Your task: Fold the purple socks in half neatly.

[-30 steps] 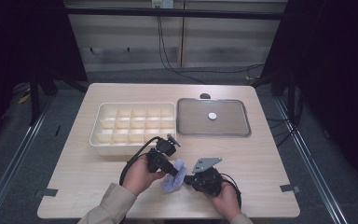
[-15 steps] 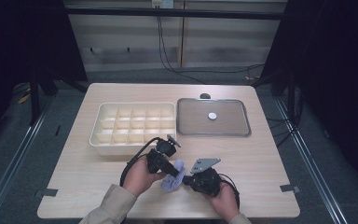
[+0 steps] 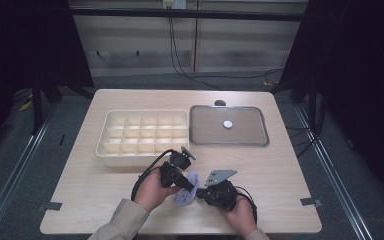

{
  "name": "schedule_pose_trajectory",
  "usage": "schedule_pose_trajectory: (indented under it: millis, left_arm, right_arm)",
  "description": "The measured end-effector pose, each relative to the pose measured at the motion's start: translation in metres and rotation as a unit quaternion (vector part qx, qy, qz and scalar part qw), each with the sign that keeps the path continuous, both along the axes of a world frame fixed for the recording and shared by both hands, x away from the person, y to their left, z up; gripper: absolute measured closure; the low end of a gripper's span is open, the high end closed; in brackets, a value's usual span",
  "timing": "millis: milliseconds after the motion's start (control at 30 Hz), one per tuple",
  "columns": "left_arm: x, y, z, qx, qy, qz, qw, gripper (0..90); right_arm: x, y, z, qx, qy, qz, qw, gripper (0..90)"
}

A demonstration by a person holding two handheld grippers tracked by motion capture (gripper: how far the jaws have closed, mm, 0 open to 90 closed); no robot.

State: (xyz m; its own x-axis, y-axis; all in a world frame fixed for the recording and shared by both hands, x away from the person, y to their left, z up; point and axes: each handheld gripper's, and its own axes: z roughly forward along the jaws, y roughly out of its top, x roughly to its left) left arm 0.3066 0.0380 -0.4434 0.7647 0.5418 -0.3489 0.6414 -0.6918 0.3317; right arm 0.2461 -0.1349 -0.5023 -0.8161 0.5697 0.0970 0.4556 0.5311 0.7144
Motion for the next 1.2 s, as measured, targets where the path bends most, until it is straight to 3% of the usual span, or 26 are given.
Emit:
schedule_pose_trajectory:
  millis: [333, 900, 1200]
  left_arm:
    - [-0.002, 0.0, -0.012, 0.0, -0.002, 0.003, 1.0, 83.3]
    - [-0.005, 0.0, -0.018, -0.004, -0.015, -0.007, 0.9999, 83.3]
    - [-0.007, 0.003, -0.02, -0.017, -0.019, -0.003, 0.9997, 83.7]
  right_arm:
    - [0.0, -0.002, 0.0, -0.001, -0.002, -0.001, 1.0, 85.9]
    - [0.002, -0.011, 0.001, 0.001, 0.002, -0.016, 0.9999, 85.2]
    - [0.005, -0.017, 0.006, 0.023, -0.002, -0.031, 0.9993, 86.8]
